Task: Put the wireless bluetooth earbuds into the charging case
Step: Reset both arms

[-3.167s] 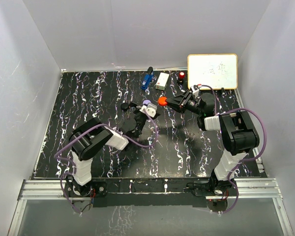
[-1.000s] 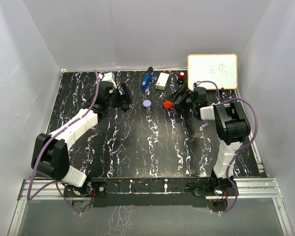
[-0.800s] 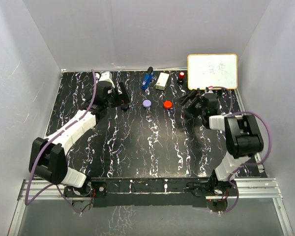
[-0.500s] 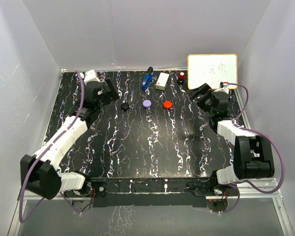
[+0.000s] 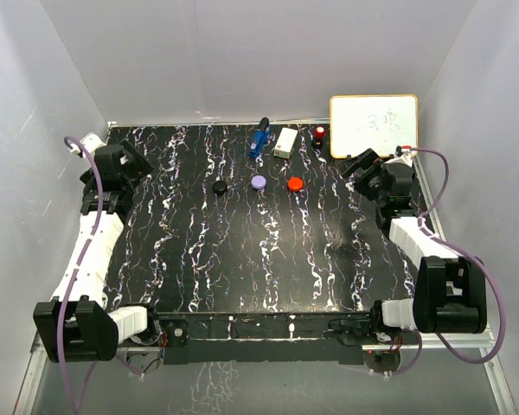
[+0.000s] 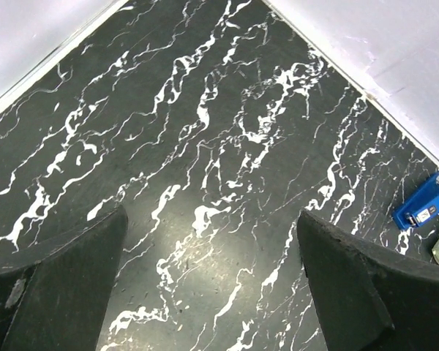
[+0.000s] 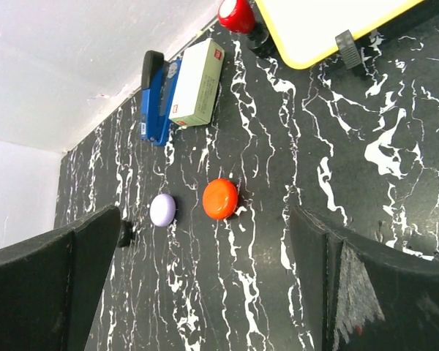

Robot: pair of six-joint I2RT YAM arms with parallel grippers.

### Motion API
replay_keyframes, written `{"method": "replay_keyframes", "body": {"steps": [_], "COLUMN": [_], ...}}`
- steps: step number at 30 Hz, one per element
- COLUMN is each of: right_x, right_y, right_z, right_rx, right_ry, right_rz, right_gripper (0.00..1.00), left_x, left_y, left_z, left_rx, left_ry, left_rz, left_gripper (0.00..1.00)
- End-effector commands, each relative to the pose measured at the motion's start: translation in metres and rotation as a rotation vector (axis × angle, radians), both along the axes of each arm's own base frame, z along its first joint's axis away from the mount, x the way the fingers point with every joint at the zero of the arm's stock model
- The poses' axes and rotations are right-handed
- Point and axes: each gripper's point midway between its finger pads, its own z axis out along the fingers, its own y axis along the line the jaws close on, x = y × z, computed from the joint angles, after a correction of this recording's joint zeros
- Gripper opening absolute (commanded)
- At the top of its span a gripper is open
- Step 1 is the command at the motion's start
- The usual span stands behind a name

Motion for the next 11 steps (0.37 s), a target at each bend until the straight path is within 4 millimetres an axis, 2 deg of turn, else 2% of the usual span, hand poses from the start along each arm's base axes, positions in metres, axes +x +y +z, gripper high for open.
{"method": "replay_keyframes", "body": {"steps": [1, 6, 11], "right_x": [-0.009, -0.023, -0.034], "right_y": [0.002, 0.003, 0.010], "right_z": [0.024, 0.031, 0.036], "right_rx": [-0.030, -0.028, -0.008], "right_ry": [-0.063, -0.081, -0.087], "right_rz": [0.026, 0.027, 0.062], "right_gripper": [0.98, 0.98, 0.98], "left_x": [-0.023, -0.035, -0.037], "left_y": [0.008, 0.003, -0.010], "left_z": [-0.015, -0.033, -0.028], "left_rx": [-0.066, -0.131, -0.178], "left_ry": [0.023, 0.032, -0.040], "left_rz": [0.026, 0.011, -0.037], "left_gripper": [0.98, 0.98, 0.98]}}
